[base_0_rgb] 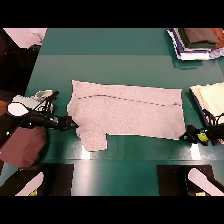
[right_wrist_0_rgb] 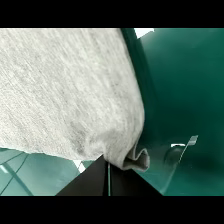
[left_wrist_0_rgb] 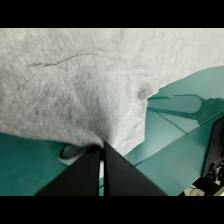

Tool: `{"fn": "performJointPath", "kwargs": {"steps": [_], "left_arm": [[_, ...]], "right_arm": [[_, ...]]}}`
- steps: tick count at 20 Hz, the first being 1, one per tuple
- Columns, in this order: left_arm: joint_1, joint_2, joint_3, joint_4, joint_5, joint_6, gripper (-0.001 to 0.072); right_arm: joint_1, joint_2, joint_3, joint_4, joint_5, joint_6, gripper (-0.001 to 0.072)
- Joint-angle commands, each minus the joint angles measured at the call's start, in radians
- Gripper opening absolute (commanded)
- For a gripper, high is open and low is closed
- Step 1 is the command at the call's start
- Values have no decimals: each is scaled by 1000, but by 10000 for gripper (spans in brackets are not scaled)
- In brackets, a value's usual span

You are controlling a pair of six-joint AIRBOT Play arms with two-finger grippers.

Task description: Fold the shirts.

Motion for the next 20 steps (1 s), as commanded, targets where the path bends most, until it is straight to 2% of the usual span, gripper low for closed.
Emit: {"fn": "performJointPath", "kwargs": {"steps": [1, 5, 9, 11, 15, 20], "left_arm": [[0, 35, 2, 142, -74, -45, 20], [0, 225, 2, 306, -153, -175, 20], [0, 301, 38, 200, -269, -208, 20], [0, 299, 94, 198, -243, -207, 20], [0, 233, 175, 203, -103, -148, 20], [0, -13, 269, 215, 39, -59, 22]], "right_arm": [[12, 45, -1, -40, 60, 2, 10], [12, 249, 0, -129, 141, 14, 9], [25, 397, 6, -129, 191, 84, 9], [70, 429, 43, -128, 190, 93, 9], [198, 329, 194, -129, 148, 129, 9], [323, 64, 401, -129, 72, 130, 9]]}}
